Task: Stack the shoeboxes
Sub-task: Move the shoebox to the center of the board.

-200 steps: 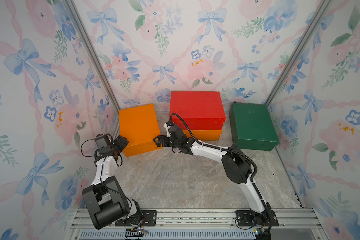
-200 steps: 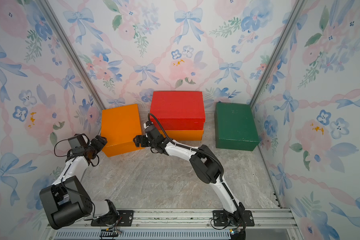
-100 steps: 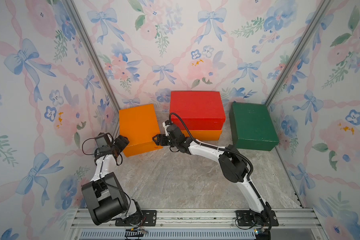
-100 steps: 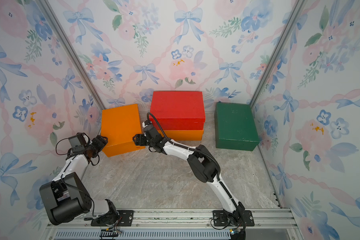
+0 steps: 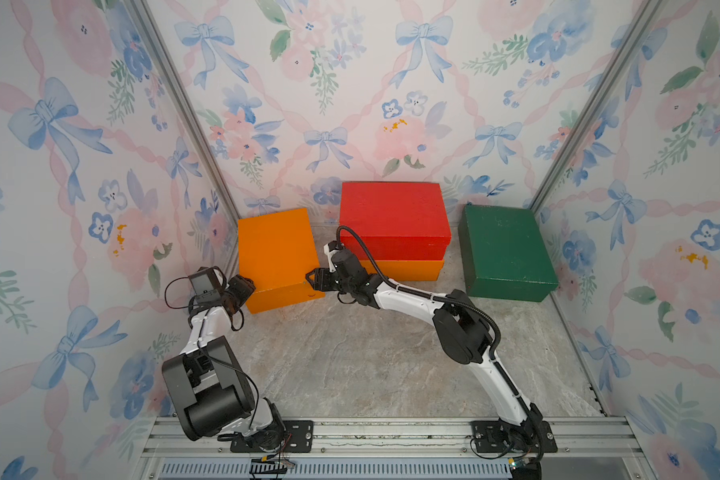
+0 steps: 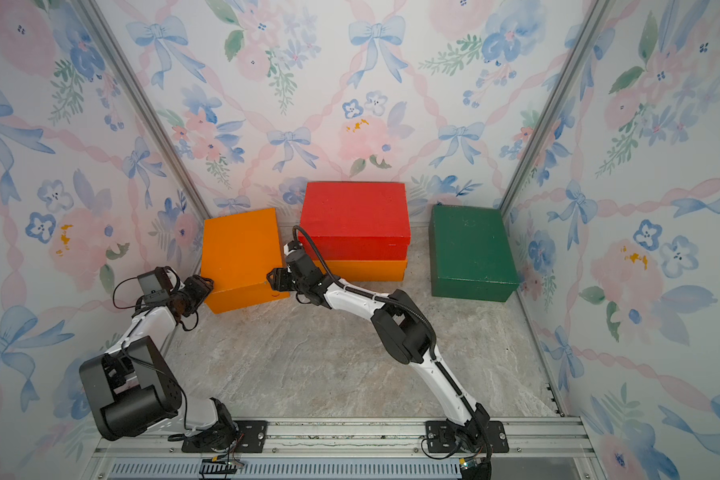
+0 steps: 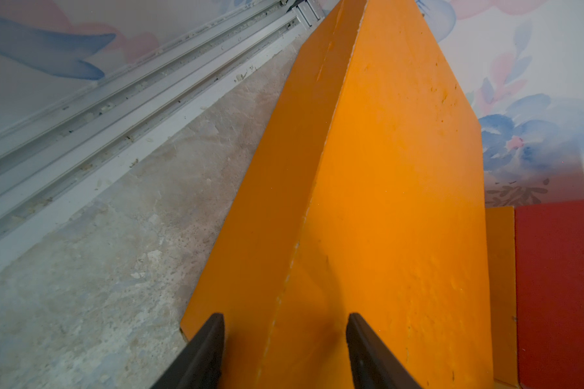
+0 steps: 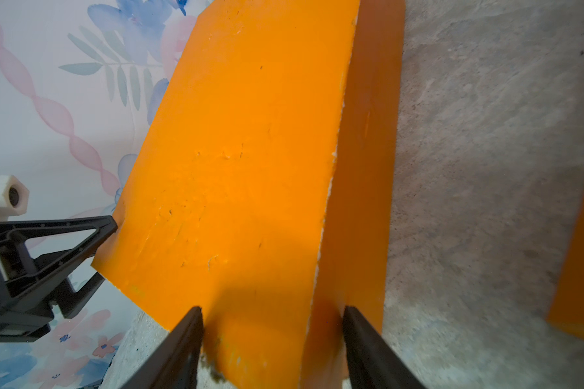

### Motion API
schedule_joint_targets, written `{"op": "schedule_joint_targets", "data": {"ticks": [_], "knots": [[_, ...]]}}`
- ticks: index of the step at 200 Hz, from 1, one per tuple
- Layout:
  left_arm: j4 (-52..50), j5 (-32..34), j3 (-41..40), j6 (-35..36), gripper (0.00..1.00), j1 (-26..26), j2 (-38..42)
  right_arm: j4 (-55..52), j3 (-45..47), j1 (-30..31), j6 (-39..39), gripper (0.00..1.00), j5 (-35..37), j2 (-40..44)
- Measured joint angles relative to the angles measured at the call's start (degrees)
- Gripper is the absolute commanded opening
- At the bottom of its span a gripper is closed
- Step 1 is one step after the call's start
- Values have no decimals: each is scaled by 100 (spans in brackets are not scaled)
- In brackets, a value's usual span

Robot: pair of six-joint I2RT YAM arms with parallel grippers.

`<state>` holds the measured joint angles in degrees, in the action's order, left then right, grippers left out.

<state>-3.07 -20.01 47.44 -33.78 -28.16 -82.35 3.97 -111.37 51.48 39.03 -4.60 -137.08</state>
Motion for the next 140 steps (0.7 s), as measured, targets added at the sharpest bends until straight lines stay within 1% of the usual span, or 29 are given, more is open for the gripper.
{"op": "schedule_joint_targets", "data": {"ticks": [16,66,115,140], "knots": [[28,7,-57,17,55,0,28,17,17,0,-2,63,17,2],[44,26,-463,17,55,55,470,66,302,-4,-7,64,17,186],[-46,114,-1040,-50,54,264,1296,140,1049,-4,-28,64,66,708],[-175,129,-1178,-118,54,369,1692,138,1353,-4,-33,64,101,968]]}}
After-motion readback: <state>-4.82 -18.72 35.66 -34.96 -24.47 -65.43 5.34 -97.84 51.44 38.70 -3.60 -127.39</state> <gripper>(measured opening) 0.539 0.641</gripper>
